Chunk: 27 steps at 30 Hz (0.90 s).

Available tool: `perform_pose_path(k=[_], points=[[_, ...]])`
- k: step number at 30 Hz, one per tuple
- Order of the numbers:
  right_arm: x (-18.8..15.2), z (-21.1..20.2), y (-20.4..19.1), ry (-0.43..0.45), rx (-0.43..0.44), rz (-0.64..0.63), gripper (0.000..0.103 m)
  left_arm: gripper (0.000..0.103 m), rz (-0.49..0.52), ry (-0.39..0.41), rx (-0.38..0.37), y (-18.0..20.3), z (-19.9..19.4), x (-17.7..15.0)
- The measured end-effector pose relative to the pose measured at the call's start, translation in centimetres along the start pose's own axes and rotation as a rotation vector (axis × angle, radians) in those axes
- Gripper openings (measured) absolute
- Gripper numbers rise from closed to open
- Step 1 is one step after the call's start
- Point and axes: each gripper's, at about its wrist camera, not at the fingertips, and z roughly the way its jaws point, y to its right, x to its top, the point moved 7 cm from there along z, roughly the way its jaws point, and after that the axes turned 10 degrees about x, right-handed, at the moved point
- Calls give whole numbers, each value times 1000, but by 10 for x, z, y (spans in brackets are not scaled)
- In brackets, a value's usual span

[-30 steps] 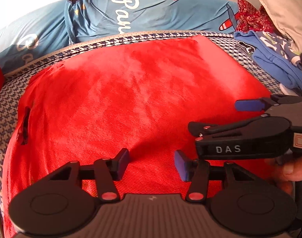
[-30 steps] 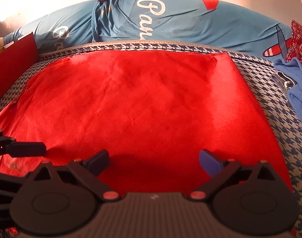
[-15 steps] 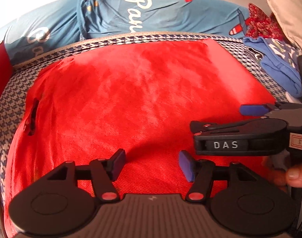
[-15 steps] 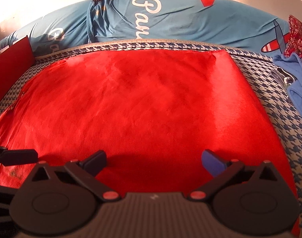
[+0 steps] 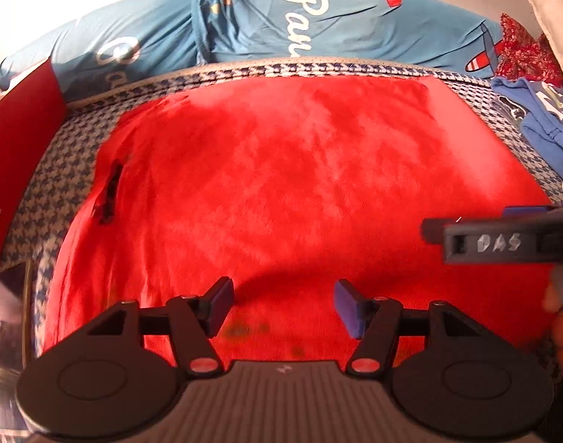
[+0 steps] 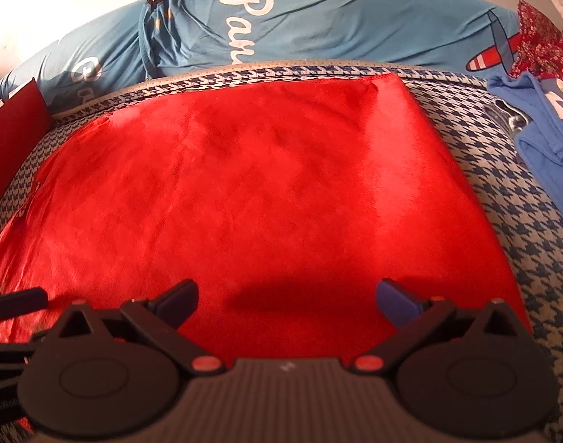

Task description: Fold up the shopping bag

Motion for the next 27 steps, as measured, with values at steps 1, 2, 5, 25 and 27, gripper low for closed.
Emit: perform_pose_path(k=[1, 2, 5, 25, 27], points=[[-1, -3, 2, 6, 7, 6, 103, 74, 10, 16, 16, 1, -5, -7], [-3, -9, 3, 18, 4, 10, 103, 75, 19, 23, 24, 1, -9, -11], [-7, -21, 9, 41, -17, 8, 103, 76, 33, 32, 41, 0, -17, -21], [-63, -85, 15, 34, 51, 67, 103, 78, 120, 56, 79, 15, -55, -61], [-69, -83, 14, 17, 58, 71, 103, 78, 115, 55, 77, 15, -55, -61]])
